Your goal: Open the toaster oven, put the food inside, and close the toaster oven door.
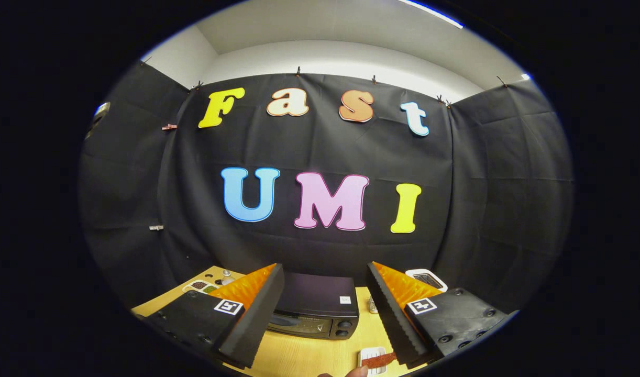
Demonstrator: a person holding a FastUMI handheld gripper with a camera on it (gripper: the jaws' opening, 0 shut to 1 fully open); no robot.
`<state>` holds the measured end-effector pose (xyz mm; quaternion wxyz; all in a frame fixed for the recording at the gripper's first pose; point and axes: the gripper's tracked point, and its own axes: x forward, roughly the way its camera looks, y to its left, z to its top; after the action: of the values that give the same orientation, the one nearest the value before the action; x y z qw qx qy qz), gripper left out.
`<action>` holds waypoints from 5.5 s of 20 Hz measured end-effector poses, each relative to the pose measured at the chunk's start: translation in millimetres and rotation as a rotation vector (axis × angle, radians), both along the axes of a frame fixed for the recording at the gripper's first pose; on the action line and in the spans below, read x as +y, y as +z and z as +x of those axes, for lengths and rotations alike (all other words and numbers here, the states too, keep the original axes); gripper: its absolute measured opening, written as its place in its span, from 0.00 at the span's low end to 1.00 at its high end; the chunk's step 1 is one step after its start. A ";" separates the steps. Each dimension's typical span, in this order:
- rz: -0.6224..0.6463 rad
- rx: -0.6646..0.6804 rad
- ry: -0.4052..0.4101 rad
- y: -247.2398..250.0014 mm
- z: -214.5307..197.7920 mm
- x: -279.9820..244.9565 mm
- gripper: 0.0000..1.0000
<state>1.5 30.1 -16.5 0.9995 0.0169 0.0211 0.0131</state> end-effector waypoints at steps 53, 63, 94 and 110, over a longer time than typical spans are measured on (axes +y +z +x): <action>0.042 0.512 -0.040 -297.4 60.5 119.8 0.99; -0.005 0.641 0.004 -348.0 8.9 126.5 0.98; 0.018 0.507 0.074 -263.2 -26.0 14.7 0.98; 0.088 0.663 0.267 -264.5 -21.2 -118.7 0.98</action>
<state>-19.7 -88.6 -281.0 0.9262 0.0602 0.3455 0.1383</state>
